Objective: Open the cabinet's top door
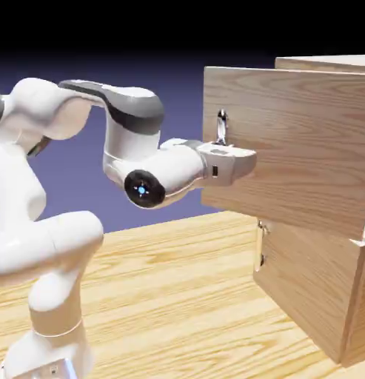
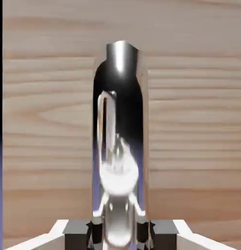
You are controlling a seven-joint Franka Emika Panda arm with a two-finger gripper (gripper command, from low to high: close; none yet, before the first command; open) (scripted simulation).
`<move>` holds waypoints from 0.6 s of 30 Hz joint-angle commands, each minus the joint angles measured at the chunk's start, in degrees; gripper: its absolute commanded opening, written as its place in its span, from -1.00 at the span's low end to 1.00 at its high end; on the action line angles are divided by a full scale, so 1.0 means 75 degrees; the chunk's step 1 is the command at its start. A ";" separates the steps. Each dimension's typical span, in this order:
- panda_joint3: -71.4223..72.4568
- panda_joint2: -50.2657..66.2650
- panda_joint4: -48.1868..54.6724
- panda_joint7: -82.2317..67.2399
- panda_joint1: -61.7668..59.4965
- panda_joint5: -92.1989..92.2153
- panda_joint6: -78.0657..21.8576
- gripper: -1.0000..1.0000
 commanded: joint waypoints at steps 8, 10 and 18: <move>-0.0809 -0.2216 0.1273 -0.1278 -0.0783 -0.2315 -0.1804 -1.00; -0.0917 -0.2769 0.1673 -0.1550 -0.0899 -0.2819 -0.2125 -1.00; -0.1150 -0.4985 0.3566 -0.2400 -0.1128 -0.4606 -0.3189 -1.00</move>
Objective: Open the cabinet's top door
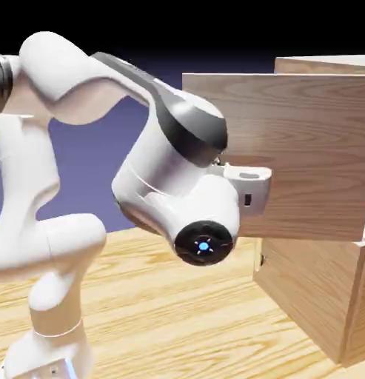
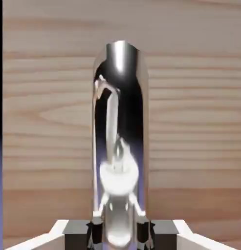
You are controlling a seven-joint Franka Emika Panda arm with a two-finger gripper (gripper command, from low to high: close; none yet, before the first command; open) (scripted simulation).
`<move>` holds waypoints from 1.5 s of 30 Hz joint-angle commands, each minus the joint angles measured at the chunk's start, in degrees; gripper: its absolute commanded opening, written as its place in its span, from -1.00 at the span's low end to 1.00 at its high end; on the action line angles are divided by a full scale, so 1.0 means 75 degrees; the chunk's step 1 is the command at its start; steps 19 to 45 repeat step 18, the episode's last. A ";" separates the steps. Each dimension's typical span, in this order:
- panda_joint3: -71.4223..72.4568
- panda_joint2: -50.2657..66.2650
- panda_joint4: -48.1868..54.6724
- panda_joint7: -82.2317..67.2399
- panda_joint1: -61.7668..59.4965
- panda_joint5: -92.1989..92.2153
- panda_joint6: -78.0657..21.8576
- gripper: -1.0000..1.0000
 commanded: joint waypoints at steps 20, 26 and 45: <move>0.0194 -0.4222 0.4809 -0.0296 0.0207 -0.2263 -0.1951 -1.00; 0.0194 -0.4222 0.4809 -0.0296 0.0207 -0.2263 -0.1951 -1.00; 0.0194 -0.4222 0.4809 -0.0296 0.0207 -0.2263 -0.1951 -1.00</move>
